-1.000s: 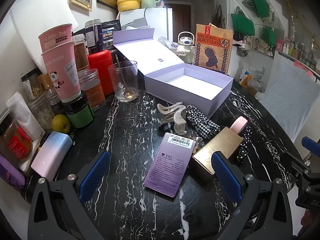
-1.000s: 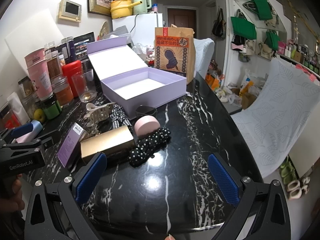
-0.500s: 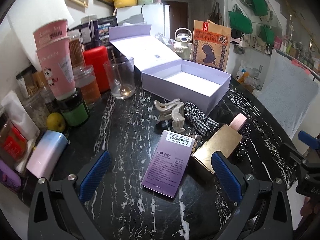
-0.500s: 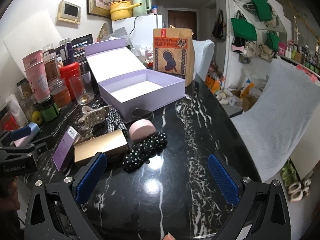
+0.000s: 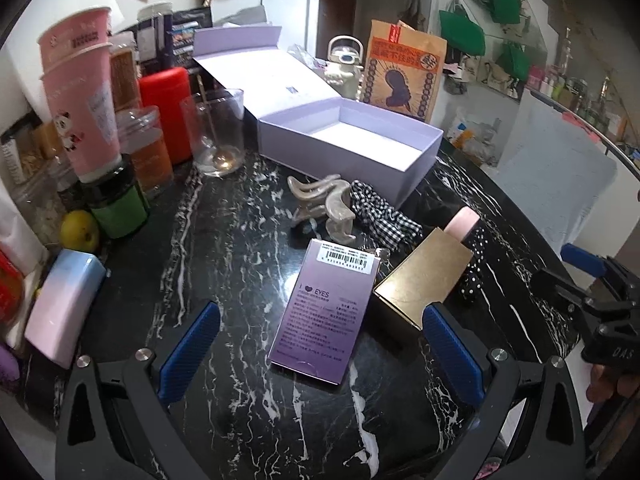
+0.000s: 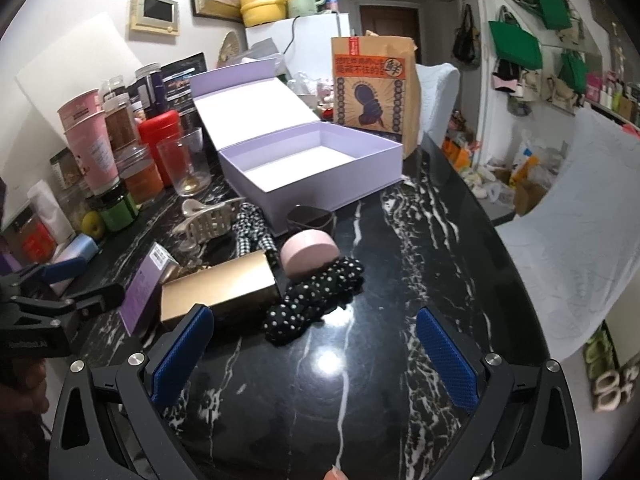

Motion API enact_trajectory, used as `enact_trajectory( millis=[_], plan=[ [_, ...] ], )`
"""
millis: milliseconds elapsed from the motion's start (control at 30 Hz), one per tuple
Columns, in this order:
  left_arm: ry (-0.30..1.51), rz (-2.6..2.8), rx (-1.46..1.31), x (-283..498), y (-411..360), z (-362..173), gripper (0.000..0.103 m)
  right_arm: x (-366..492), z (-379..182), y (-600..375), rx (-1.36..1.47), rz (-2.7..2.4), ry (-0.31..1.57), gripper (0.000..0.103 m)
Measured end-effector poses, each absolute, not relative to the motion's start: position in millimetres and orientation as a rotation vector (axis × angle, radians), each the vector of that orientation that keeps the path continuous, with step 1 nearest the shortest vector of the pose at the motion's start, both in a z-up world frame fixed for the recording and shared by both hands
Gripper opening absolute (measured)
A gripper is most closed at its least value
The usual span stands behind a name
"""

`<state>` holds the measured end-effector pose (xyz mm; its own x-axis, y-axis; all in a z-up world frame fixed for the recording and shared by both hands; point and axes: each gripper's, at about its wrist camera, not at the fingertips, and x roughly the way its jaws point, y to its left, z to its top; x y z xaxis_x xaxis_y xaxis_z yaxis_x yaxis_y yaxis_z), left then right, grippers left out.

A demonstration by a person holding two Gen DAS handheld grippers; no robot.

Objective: Organize rigid objects
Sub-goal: 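Move both tools toward the purple box and polka-dot scrunchie, then grasp the purple EYES box with the left tool while the right tool grasps the black polka-dot scrunchie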

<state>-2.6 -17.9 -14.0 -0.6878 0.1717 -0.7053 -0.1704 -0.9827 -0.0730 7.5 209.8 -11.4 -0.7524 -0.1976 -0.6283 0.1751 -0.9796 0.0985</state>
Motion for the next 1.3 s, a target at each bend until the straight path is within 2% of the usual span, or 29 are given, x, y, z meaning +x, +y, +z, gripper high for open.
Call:
enact_trajectory(
  millis=[233, 400, 600, 633, 667, 733, 1300],
  plan=[
    [0.001, 2.632, -1.182, -14.3, -19.5, -31.0, 0.101, 0.4, -10.2, 200.0, 0.968, -2.730, 0.051, 0.103],
    [0.002, 2.576, -1.225, -25.2, -21.4, -43.4, 0.093, -11.0, -8.0, 199.1, 0.929, -2.725, 0.041, 0.103],
    [-0.037, 2.481, -1.298, -39.6, -22.6, -60.1, 0.077, -30.1, -11.1, 199.8, 0.942, -2.722, 0.029, 0.103],
    [-0.024, 2.491, -1.285, -39.9, -22.4, -59.7, 0.072, -34.5, -12.9, 199.4, 0.954, -2.719, 0.030, 0.103],
    [-0.013, 2.485, -1.286, -41.1, -21.6, -60.2, 0.062, -37.9, -14.6, 198.9, 0.963, -2.718, 0.033, 0.103],
    [0.003, 2.483, -1.280, -41.3, -20.5, -59.1, 0.054, -43.0, -17.2, 198.4, 0.973, -2.717, 0.040, 0.103],
    [-0.128, 2.549, -1.250, -48.5, -45.1, -32.9, 0.052, -73.1, -34.8, 200.2, 1.063, -2.665, 0.013, 0.103]
  ],
)
